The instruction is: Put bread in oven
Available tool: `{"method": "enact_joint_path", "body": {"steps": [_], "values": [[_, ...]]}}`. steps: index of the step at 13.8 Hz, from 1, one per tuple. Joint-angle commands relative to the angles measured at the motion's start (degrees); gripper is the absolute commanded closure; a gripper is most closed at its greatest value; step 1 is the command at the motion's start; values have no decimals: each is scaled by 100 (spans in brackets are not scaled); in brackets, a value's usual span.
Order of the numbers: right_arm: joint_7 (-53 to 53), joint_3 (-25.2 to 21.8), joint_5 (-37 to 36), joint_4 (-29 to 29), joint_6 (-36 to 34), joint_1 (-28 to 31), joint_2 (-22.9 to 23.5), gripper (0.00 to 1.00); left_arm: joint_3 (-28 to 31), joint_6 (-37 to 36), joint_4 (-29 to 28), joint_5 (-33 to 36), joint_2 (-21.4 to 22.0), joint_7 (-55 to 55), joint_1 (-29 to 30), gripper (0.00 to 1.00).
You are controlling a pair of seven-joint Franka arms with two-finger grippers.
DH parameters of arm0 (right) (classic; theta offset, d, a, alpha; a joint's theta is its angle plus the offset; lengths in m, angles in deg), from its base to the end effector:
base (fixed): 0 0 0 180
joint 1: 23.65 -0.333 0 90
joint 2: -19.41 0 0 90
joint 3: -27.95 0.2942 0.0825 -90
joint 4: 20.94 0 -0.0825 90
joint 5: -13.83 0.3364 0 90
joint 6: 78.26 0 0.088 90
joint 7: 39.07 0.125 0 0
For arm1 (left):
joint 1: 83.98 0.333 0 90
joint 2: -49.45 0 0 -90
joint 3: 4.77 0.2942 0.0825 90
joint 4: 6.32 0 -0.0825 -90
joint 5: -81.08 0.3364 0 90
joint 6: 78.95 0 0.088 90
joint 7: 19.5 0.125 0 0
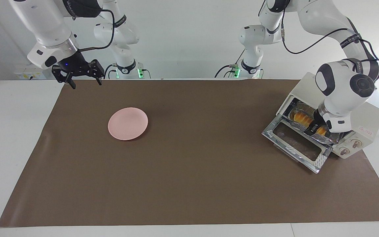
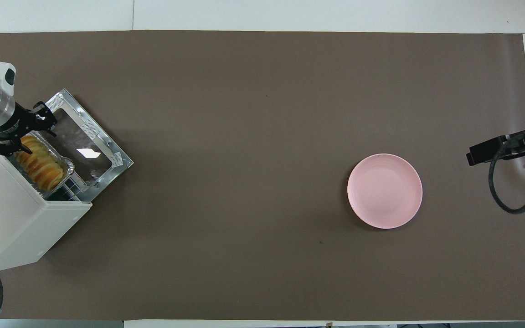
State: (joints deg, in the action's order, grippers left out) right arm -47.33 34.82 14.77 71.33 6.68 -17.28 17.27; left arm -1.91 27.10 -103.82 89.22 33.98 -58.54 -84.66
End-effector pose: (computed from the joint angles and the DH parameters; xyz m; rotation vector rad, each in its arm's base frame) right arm 0.4844 0.0075 0.5792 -3.1112 -0.2390 0.1403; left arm 0.5717 0.0333 0.4058 -2.7970 -0.9750 0.1005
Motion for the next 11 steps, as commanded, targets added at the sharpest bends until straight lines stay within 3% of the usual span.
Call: {"method": "enact_joint_path", "body": {"steps": [1, 6, 11], "values": [[18, 51, 73, 28, -73, 75, -24, 0, 13, 13, 186, 170, 79, 344, -178, 0], [18, 51, 73, 28, -73, 75, -24, 0, -22, -223, 599, 127, 192, 853, -477, 0], [18, 51, 73, 28, -73, 75, -24, 0, -31, -1610, 776, 74, 1149, 2732, -415, 0]]}}
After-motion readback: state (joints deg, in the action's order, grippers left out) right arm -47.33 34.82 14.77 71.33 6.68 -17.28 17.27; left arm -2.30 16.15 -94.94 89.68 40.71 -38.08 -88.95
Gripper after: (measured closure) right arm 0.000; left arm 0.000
